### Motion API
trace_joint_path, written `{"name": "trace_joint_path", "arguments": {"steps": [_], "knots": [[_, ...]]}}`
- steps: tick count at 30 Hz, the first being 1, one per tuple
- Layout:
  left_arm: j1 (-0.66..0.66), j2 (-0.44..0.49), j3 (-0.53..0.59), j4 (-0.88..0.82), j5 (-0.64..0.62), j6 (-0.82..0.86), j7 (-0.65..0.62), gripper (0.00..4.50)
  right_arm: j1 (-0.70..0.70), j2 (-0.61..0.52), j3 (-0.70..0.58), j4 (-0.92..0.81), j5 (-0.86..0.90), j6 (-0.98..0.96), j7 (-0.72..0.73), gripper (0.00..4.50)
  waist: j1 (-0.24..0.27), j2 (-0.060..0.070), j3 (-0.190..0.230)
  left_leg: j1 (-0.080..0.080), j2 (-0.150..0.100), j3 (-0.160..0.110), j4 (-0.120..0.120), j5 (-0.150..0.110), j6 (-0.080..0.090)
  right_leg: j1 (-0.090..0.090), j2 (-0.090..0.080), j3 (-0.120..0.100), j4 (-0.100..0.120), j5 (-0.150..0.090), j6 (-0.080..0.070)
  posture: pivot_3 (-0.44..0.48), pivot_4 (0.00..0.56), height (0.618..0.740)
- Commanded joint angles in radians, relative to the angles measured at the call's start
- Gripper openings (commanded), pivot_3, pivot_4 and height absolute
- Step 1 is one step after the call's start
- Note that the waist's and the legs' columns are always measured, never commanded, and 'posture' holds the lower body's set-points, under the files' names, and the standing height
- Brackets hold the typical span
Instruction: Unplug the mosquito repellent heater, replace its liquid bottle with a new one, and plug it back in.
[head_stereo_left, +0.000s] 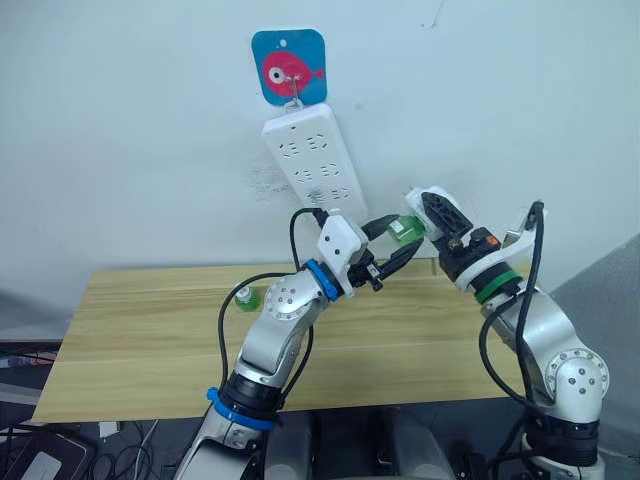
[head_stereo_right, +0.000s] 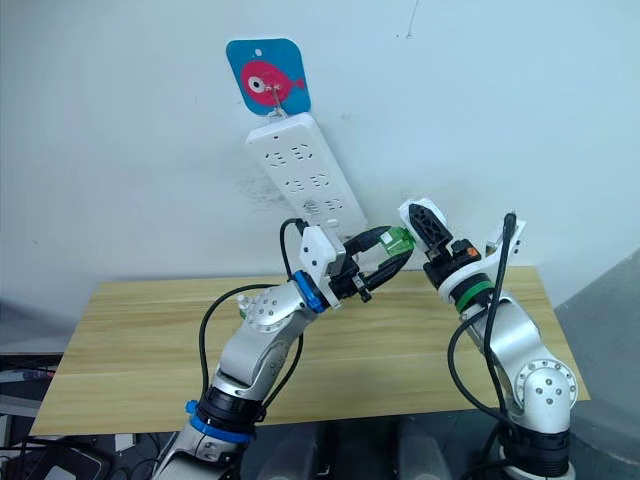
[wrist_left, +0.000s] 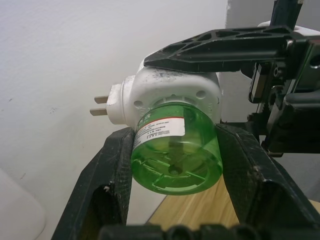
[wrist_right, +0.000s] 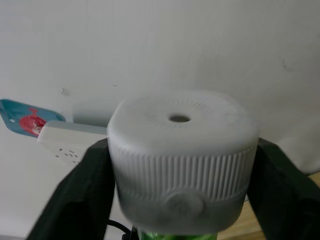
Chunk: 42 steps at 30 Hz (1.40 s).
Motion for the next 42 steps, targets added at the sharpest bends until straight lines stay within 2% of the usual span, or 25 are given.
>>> {"name": "trace_joint_path", "arguments": {"steps": [1,3,9,15,19,24,42], "knots": [[-0.007,0.020,0.012,-0.022,-0.026,-0.013,-0.045,2.26,0.004,-0.069,-0.015,-0.028,0.070,0.034,0.058,4.48,0.000,0.000,0.000,0.000,0.000,0.000,0.000,0.000,0.000,0.000,0.000,0.000,0.000,0.000,0.000,0.047,0.196,0.740],[-0.011,0.043,0.010,-0.016,-0.032,-0.024,-0.081,2.26,0.005,-0.143,-0.021,0.004,0.126,0.085,0.097,4.48,0.000,0.000,0.000,0.000,0.000,0.000,0.000,0.000,0.000,0.000,0.000,0.000,0.000,0.000,0.000,0.050,0.195,0.740],[-0.015,0.151,-0.024,0.014,-0.019,-0.134,-0.254,2.26,-0.068,-0.463,0.003,0.238,0.287,0.371,0.325,4.48,0.001,0.000,0.000,0.000,0.000,0.001,0.000,0.000,0.001,0.001,0.000,0.000,-0.001,0.000,0.000,0.071,0.184,0.740],[-0.008,0.195,-0.041,0.043,0.008,-0.220,-0.327,2.26,-0.162,-0.605,0.060,0.449,0.308,0.627,0.529,4.48,0.008,0.000,0.000,0.000,0.000,0.000,0.000,0.000,0.001,0.002,0.000,0.000,-0.001,0.000,0.000,0.102,0.184,0.740],[-0.006,0.205,-0.049,0.059,0.026,-0.266,-0.344,2.26,-0.228,-0.660,0.082,0.544,0.308,0.743,0.631,4.48,0.011,0.000,0.000,-0.001,0.000,0.000,0.001,0.000,0.002,0.001,-0.001,0.000,-0.002,0.000,0.000,0.113,0.187,0.740],[0.012,0.219,-0.064,0.062,0.043,-0.318,-0.370,2.26,-0.314,-0.692,0.102,0.664,0.308,0.814,0.687,4.48,0.012,0.000,0.000,-0.001,0.000,0.000,0.001,0.000,0.002,0.001,-0.001,0.000,-0.002,0.000,0.000,0.122,0.193,0.740],[0.016,0.190,-0.060,0.064,0.047,-0.306,-0.338,2.26,-0.340,-0.735,0.150,0.653,0.248,0.886,0.763,4.48,0.018,0.000,0.000,-0.001,0.000,0.000,0.001,-0.001,0.003,0.001,-0.001,-0.001,-0.003,0.001,0.000,0.114,0.204,0.740]]}}
